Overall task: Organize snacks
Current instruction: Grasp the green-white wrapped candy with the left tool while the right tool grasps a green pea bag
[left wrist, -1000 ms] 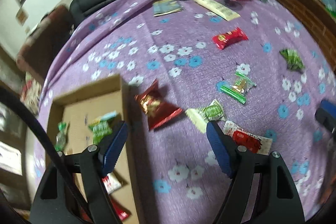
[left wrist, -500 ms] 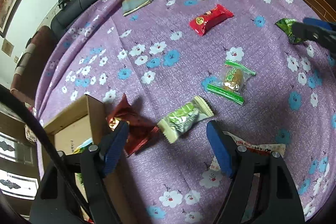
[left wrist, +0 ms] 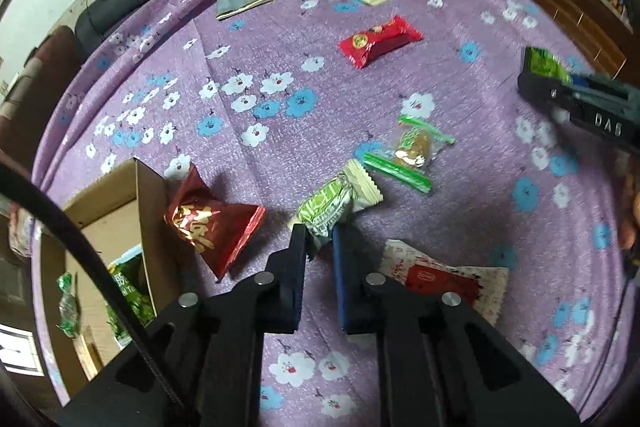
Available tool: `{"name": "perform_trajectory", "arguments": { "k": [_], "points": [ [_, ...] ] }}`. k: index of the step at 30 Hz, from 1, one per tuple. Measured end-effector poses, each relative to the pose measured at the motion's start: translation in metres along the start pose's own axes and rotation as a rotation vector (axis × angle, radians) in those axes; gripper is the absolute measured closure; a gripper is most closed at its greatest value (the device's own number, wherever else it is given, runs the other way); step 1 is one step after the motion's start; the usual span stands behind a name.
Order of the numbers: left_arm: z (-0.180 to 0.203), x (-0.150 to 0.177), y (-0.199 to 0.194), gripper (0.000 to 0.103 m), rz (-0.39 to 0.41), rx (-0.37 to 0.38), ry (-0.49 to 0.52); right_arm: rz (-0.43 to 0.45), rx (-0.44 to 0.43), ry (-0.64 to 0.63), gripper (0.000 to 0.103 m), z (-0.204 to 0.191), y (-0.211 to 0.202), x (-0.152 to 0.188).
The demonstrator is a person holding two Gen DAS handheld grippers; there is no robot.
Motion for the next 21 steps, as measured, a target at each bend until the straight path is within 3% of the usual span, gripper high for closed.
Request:
{"name": "perform_trajectory", "arguments": {
  "k": [10,12,13,21],
  "points": [
    [0.003,0.008,-0.019,0.091,0.022,0.127,-0.048,0.048,-0.087,0.048,0.071,-0.01,-0.037,0.009],
    [0.003,0.012,-0.022,0.091,0.024,0.138,-0.056,0.056,-0.1,0.056,0.071,-0.011,-0.044,0.014],
    [0.003,0.014,-0.023,0.1,0.026,0.14,-0.058,0.058,-0.11,0.06,0.071,-0.012,-0.048,0.015],
    [0.008,0.03,-0.048,0.1,0.069,0.178,-0.065,0.095,-0.173,0.096,0.071,-0.022,-0.079,0.028]
  ]
}}
Point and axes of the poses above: each gripper's, at about its wrist camera, not at the fingertips, and y roughly the way its jaws point, z to its right, x to its underside, the point moved 10 cm from there along y, roughly the way its jaws point, and after that the axes turned 10 degrees about x, right-handed, at the moved point
